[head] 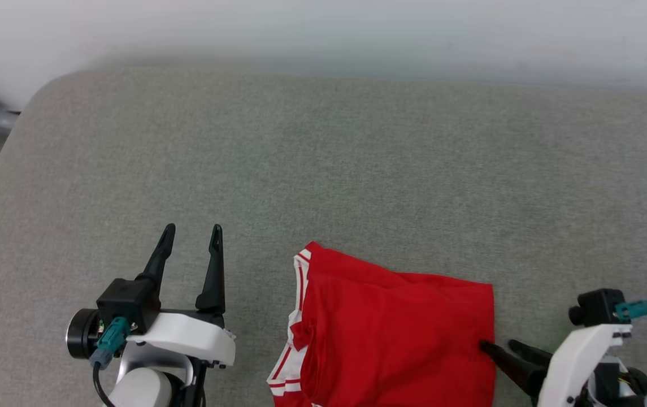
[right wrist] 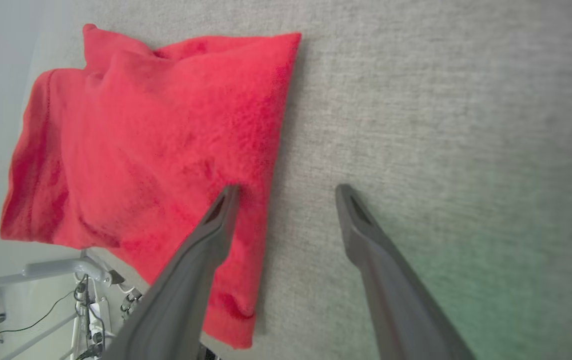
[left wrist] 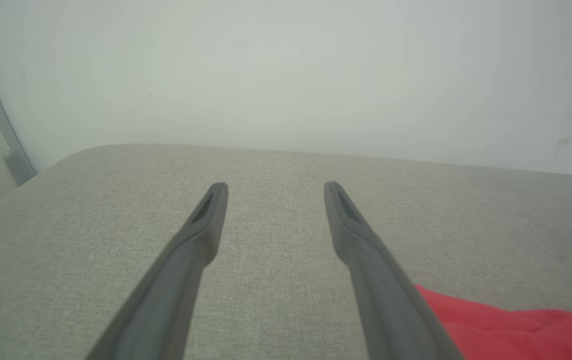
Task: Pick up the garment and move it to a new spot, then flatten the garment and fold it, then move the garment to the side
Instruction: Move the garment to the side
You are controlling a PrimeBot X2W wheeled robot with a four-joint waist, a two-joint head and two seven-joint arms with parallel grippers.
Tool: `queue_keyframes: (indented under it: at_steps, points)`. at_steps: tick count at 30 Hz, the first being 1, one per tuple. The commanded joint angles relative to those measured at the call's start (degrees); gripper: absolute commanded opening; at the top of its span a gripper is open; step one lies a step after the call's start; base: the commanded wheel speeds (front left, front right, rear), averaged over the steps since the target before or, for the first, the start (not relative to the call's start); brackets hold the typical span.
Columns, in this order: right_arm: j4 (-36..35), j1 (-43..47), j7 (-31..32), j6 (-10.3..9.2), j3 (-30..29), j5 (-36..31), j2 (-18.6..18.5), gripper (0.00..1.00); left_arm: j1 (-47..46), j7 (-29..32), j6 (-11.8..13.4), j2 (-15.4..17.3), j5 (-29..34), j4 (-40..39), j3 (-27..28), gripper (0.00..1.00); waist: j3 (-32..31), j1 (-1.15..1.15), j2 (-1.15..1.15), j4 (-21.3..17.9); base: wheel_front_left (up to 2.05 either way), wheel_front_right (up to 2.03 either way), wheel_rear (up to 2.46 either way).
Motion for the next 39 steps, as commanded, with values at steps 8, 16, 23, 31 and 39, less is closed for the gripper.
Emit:
queue_keyframes:
  at_steps: [8,16,23,31,39]
  points:
    - [8.7,-2.5,4.5,-0.08,6.7,5.2,1.0,1.00,-2.0,-0.4,-1.3,-1.5,1.5,0.7,1.4,1.00,2.8,0.00,0.00,2.3,0.00,0.00,0.00]
    - [8.5,-5.5,3.1,-0.07,9.2,6.1,-0.1,0.00,-1.1,-0.4,-2.1,-2.4,2.7,1.3,2.6,1.00,2.2,0.00,0.00,1.8,0.00,0.00,0.00]
    - [3.9,-9.0,-1.3,-0.04,10.8,2.9,-3.3,0.00,0.2,-0.4,-2.5,-2.2,3.7,1.7,3.7,1.00,-1.1,0.00,0.00,-0.8,0.00,0.00,0.00]
    - [-0.3,-10.2,0.1,-0.03,12.0,-4.3,-8.4,0.00,3.0,-0.3,-2.5,-2.0,4.1,0.6,4.2,1.00,-3.6,0.00,0.00,-8.3,0.00,0.00,0.00]
    - [-2.6,-10.2,3.0,-0.03,7.1,-7.3,-10.7,0.00,1.7,-0.3,-3.1,-1.5,5.2,-1.1,3.5,1.00,-1.5,0.00,0.00,-18.4,0.00,0.00,0.00]
